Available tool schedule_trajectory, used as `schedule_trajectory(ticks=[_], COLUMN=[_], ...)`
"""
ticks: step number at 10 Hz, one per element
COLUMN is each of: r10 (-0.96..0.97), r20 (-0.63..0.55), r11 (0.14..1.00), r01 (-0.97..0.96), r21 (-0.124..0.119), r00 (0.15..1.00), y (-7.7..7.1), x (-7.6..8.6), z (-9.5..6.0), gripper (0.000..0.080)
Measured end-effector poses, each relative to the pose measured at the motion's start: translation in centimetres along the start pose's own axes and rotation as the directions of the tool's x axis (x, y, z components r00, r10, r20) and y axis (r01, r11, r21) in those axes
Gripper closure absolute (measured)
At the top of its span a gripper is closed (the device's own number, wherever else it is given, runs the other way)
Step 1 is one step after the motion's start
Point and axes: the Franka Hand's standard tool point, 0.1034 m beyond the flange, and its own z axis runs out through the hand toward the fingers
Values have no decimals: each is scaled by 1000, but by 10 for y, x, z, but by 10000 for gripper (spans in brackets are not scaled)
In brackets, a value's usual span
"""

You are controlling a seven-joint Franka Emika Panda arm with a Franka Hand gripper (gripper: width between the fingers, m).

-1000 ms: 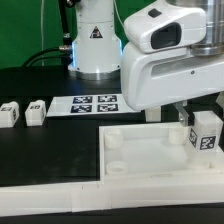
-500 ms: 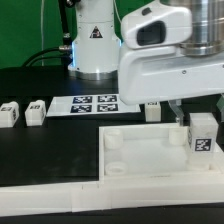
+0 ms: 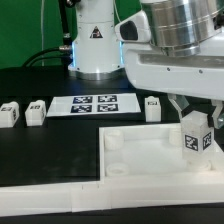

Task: Assemble one leg

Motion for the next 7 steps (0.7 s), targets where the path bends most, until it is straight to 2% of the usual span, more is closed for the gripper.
schedule_trajectory(ticks=[1,2,3,4,5,7], r10=[82,178,334,482,544,500], r20=[0,5,35,61,67,64], r11=[997,984,940,871,831,859], r01=[-82,-178,-335,-485,-548,-504], r21=[0,17,58,81,91,89], r00=[997,984,942,874,836,864], y=[0,-2,-3,-4,-5,-5], x=[0,1,3,1,-2,-3], z=[0,1,1,2,4,4], gripper=[505,505,505,505,505,505])
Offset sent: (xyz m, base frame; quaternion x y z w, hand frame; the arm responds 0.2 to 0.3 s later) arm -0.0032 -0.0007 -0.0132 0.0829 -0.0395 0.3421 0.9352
